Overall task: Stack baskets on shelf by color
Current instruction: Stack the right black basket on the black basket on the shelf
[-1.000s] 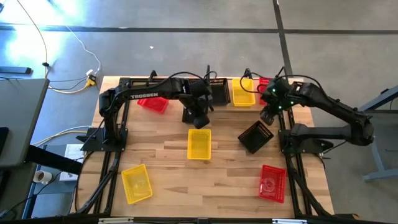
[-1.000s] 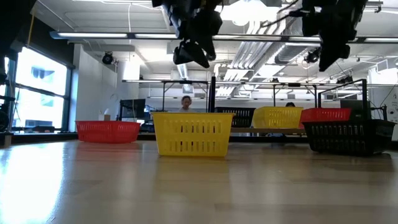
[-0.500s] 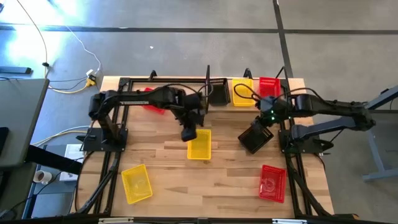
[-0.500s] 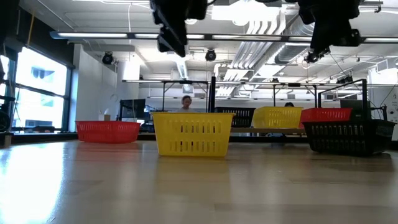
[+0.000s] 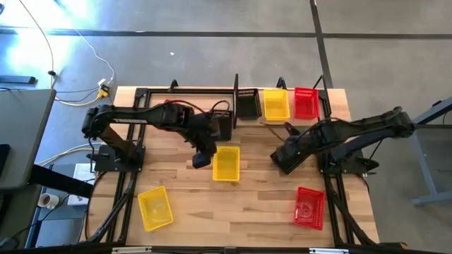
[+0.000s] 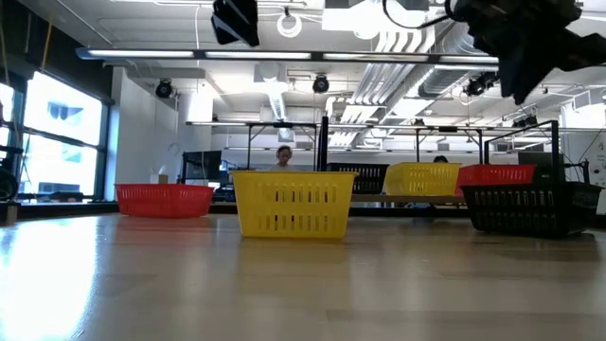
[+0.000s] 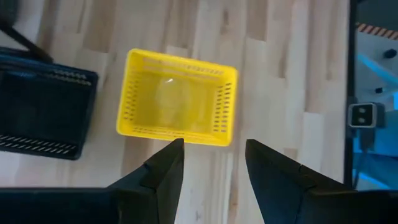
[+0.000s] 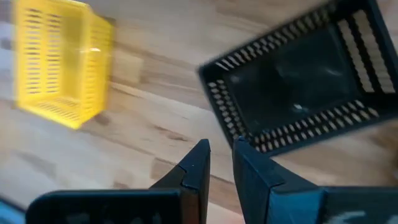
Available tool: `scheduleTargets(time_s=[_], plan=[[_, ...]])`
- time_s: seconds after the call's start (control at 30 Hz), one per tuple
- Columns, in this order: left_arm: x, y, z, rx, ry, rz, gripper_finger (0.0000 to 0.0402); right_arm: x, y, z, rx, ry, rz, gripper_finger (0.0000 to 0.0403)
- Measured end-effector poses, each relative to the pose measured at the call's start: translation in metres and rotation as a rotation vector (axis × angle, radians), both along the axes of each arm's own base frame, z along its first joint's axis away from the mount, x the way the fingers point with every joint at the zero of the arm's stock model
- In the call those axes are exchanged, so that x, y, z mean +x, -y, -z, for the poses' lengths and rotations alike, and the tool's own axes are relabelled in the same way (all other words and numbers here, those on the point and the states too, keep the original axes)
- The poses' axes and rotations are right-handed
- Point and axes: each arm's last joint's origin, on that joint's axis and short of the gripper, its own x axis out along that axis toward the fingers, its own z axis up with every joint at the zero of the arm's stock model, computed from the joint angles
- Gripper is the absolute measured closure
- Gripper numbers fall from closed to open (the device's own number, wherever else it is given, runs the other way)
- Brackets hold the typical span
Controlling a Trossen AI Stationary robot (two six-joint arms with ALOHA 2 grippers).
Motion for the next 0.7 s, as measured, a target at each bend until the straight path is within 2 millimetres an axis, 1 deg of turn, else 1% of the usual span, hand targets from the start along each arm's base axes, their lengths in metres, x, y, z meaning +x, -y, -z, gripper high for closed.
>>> scheduleTargets(time_s=[0.2,0.4,0.6,0.7], plan=[[-0.004,0.022,-0.006,0.004,0.021,0.073,0.0241,0.006,-0.014,0.017,0.014,-0.134,0.099,0.0347],[-0.004,0.039,-0.006,0.005,0.020,0.132,0.0241,0.008,-0.027,0.029,0.023,-0.227,0.227,0.0347],[-0.005,0.050,-0.006,0.005,0.020,0.169,0.0241,0.010,-0.038,0.038,0.013,-0.279,0.329,0.0347],[-0.005,0.053,-0.006,0.015,0.022,0.189,0.0241,0.014,-0.043,0.046,-0.002,-0.306,0.338,0.0347]])
